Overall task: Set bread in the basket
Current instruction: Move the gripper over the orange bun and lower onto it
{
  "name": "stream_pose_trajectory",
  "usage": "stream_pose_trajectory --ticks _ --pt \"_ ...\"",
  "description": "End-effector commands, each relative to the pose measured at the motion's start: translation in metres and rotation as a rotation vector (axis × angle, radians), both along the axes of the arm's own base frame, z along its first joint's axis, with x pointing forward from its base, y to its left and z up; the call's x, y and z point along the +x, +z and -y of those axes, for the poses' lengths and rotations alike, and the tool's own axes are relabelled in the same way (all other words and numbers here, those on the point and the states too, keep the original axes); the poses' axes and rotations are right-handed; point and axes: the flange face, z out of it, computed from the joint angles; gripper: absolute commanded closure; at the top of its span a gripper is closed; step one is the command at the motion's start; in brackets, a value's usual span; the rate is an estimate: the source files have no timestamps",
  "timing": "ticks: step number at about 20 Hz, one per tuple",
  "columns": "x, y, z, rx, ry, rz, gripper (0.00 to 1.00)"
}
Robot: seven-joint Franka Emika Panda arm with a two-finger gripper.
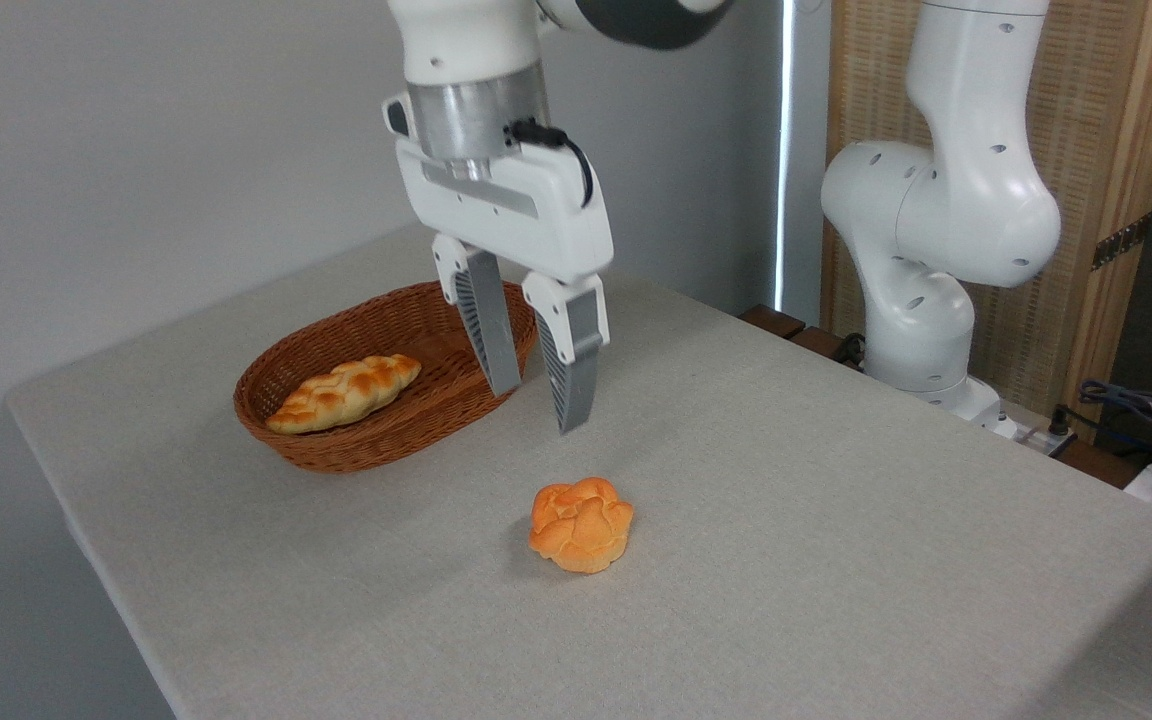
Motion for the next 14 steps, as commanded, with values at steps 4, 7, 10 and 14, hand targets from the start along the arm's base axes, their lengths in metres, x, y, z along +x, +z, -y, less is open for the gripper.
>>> stream_pose_trajectory --ticks 4,7,10,14 --pt "-0.012 -0.053 -0.001 0.062 -0.056 -0.008 0.00" --pt "-0.017 -0.078 0.012 0.062 -0.087 -0.032 0.00" --pt "-0.016 -0.097 0.017 0.058 -0.101 -0.020 0.00" --pt "-0.014 -0.103 0.016 0.079 -0.112 -0.023 0.00"
